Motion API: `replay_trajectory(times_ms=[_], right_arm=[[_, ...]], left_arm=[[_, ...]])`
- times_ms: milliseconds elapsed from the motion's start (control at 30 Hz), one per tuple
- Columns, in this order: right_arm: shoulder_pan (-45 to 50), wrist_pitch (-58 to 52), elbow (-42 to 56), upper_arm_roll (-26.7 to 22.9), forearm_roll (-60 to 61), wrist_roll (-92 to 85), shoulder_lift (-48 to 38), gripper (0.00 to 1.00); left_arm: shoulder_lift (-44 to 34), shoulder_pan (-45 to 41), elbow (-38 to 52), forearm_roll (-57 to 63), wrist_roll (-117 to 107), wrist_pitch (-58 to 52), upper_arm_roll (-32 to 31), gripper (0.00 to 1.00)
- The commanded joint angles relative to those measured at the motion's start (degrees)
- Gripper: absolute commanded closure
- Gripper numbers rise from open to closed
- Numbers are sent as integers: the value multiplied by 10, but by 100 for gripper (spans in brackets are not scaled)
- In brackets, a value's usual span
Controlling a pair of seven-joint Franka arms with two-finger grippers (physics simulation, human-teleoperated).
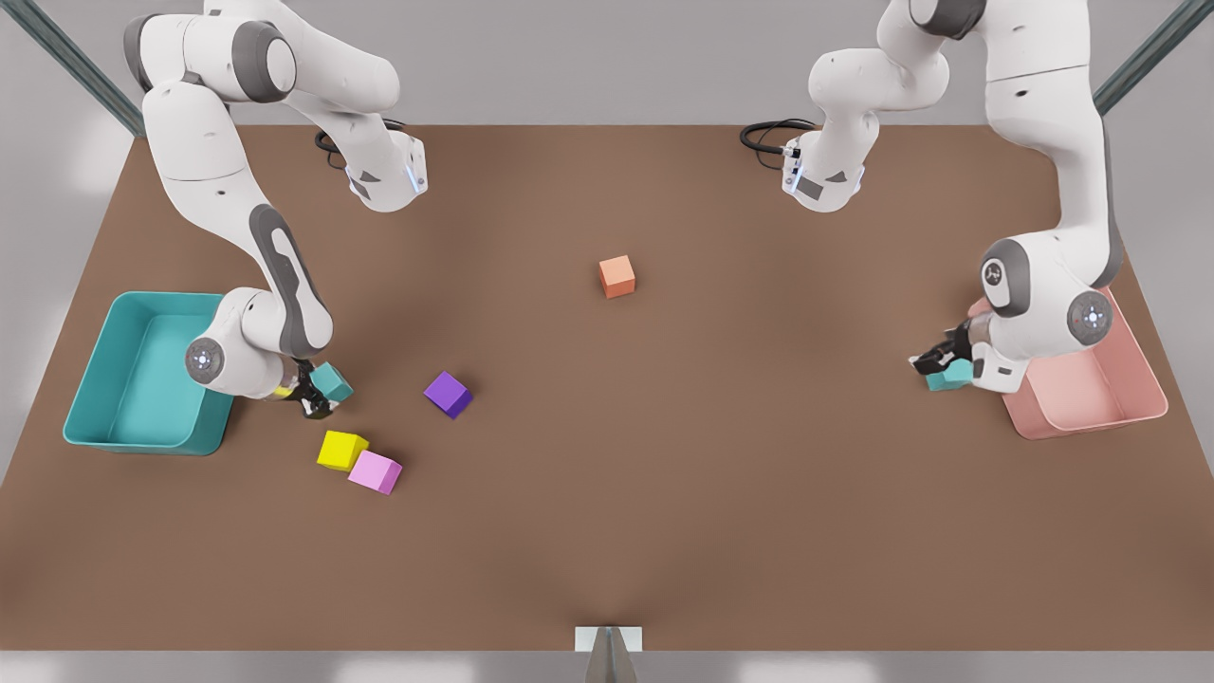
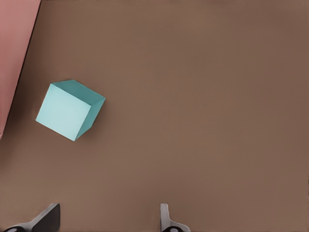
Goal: Stack the two blue cubes on top of each other
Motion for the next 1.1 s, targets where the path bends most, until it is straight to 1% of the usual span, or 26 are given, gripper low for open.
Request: replay_trajectory(times_ms=[0, 33, 100, 167, 233, 267, 333, 400, 467, 533, 600, 633, 733, 800, 833, 1000, 1067], right_arm=[[-1, -3, 1, 0, -1, 14, 0, 27], [-2, -40, 20, 0, 0, 13, -1, 28], [-1, -102, 46, 0, 25, 1, -13, 28], [3, -125, 44, 2, 59, -19, -33, 27], [3, -134, 43, 3, 61, -20, -38, 27], [2, -152, 43, 2, 71, -33, -50, 27], [4, -190, 41, 2, 88, -42, -80, 26], [41, -192, 54, 2, 137, -34, -80, 26], [98, -190, 83, 2, 185, 14, -70, 26], [178, -181, 137, 2, 229, 76, -46, 26], [266, -153, 216, 2, 263, 216, -7, 26], [311, -122, 261, 2, 273, 285, 26, 26], [387, -60, 368, 2, 272, 406, 121, 26], [451, -1, 414, -2, 264, 478, 179, 26], [473, 25, 422, -4, 263, 495, 196, 26], [491, 44, 458, -5, 245, 512, 244, 26], [491, 46, 479, -5, 245, 521, 270, 26]], left_arm=[[2, -4, -11, -4, -548, 110, 4, 0], [2, -3, -15, -3, -606, 128, 4, 0], [19, 16, -21, -3, -632, 150, 14, 0], [16, 23, -24, -2, -653, 171, 23, 0], [15, 29, -24, -4, -657, 134, 21, 0], [15, 29, -23, -5, -697, 137, 7, 0], [23, 30, -23, -16, -829, 147, 5, 0], [40, 41, -23, -16, -818, 165, 5, 0], [46, 50, -23, -12, -818, 167, 5, 0], [55, 53, -23, -11, -815, 181, 5, 0], [64, 64, -23, -10, -746, 184, 6, 0], [67, 64, -24, -10, -745, 184, 5, 0], [73, 64, -24, 5, -746, 183, 5, 0], [72, 64, -26, 26, -745, 167, 5, 0], [72, 61, -25, 27, -747, 166, 4, 0], [76, 62, -24, 25, -743, 166, -5, 0], [80, 76, -25, 26, -664, 165, -5, 0]])
